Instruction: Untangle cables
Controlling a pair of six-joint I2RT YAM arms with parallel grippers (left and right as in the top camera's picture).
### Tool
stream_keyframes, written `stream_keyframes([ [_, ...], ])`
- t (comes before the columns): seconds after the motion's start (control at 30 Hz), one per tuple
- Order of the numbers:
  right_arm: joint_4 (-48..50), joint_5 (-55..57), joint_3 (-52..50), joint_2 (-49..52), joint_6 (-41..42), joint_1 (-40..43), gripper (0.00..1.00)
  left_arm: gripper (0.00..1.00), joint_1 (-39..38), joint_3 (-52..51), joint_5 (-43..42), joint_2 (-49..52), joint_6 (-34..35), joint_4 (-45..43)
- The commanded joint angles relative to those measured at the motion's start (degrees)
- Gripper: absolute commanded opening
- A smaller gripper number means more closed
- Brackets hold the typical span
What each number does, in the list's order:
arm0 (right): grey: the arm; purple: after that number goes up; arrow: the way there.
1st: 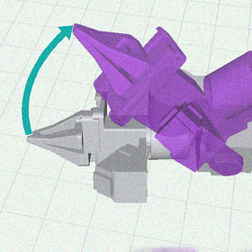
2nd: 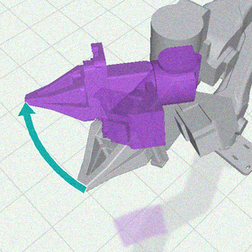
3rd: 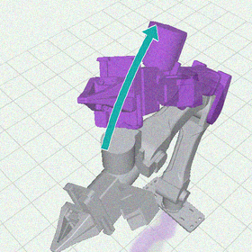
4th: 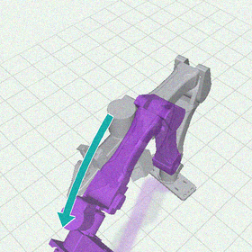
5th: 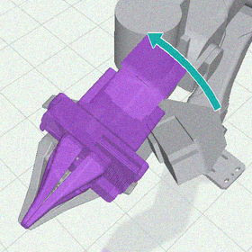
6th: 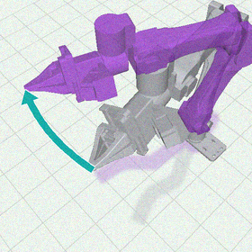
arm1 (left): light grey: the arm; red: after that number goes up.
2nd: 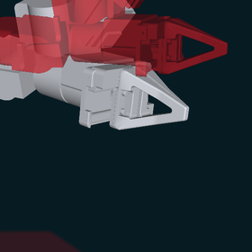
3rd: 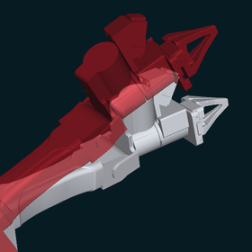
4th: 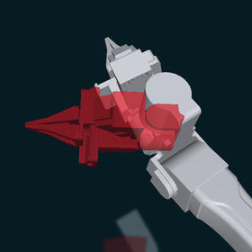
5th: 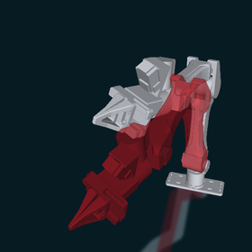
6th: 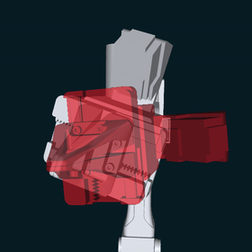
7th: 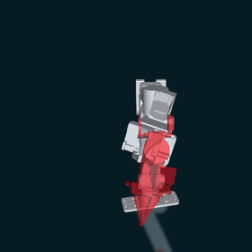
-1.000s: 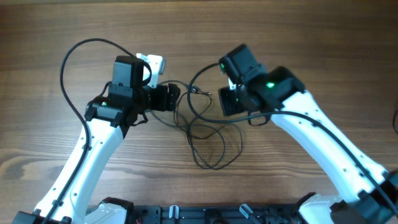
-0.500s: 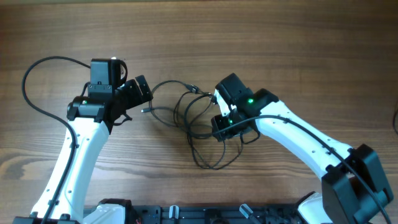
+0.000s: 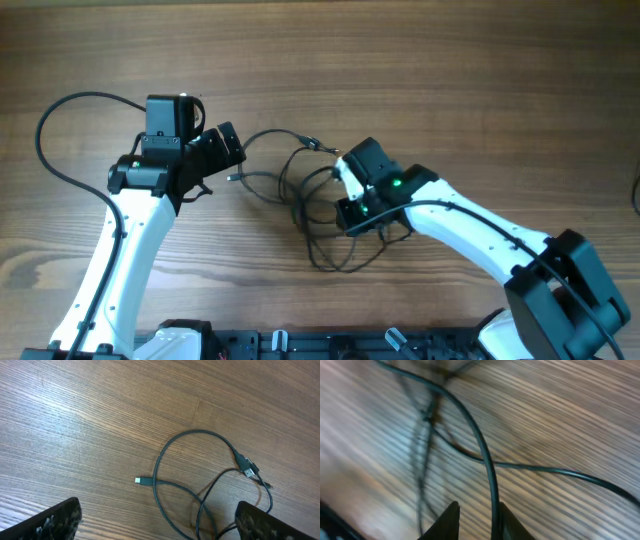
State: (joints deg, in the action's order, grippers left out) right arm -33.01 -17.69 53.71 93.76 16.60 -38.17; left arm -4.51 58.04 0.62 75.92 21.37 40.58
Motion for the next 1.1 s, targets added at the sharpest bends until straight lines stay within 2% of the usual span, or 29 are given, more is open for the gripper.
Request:
stream_keyframes([
  [0.0,3.56,-2.60,-0.22,0.66,1.62,-2.16,0.11,1.00,0.28,0.31,0.74,0.28,0.52,0.22],
  [0.03,5.22,-2.58,-0.22,0.66,1.95,-2.16,0.06,1.00,0.28,0.31,0.74,0.28,0.52,0.26],
  [0.07,6.64,-2.60,-0.20,0.66,2.05,-2.16,0.04,1.00,0.28,0.31,0.74,0.28,0.52,0.26],
  [0.17,7.85,-2.99,1.53,0.63,2.01,-1.70,0.04,1.00,0.28,0.31,0.74,0.28,0.52,0.48],
  [0.27,5.16,-2.78,8.63,-1.07,1.11,-0.50,0.04,1.00,0.28,0.31,0.72,0.28,0.52,0.61],
  [0.33,2.51,-2.78,16.50,-3.02,-0.74,0.72,0.04,1.00,0.28,0.31,0.72,0.28,0.52,1.18],
  [0.43,-1.07,-2.75,33.57,-6.03,-2.75,2.40,0.04,1.00,0.28,0.31,-0.46,0.28,0.52,1.73],
  [0.53,-1.09,1.42,46.18,-7.41,-3.02,4.07,0.04,0.95,0.28,0.31,-6.01,0.28,0.42,1.75],
  [0.67,0.72,3.72,58.38,-7.43,-3.15,6.14,0.04,0.91,0.22,0.31,-18.05,0.26,-5.40,1.70],
  [0.73,3.85,3.50,60.76,-7.67,-3.08,6.38,0.04,0.91,0.13,0.31,-23.80,0.28,-7.98,1.68],
  [0.83,9.90,-1.33,60.81,-8.24,-2.91,6.38,0.04,0.91,-2.03,0.31,-33.33,0.28,-16.13,1.66],
  [0.9,14.23,-2.82,60.81,-8.37,-3.13,6.38,0.04,0.91,-5.14,0.31,-33.59,0.28,-21.05,1.64],
  [0.97,16.48,-2.19,60.83,-8.72,-8.33,6.45,0.04,0.91,-7.63,0.31,-33.07,0.28,-22.69,1.49],
  [1.0,16.06,0.50,60.83,-8.98,-11.63,6.45,0.04,0.91,-8.46,0.31,-32.00,0.28,-22.67,1.44],
  [1.07,11.63,13.16,60.83,-9.70,-19.87,6.54,0.04,0.92,-9.79,0.31,-29.27,0.28,-22.67,1.49],
])
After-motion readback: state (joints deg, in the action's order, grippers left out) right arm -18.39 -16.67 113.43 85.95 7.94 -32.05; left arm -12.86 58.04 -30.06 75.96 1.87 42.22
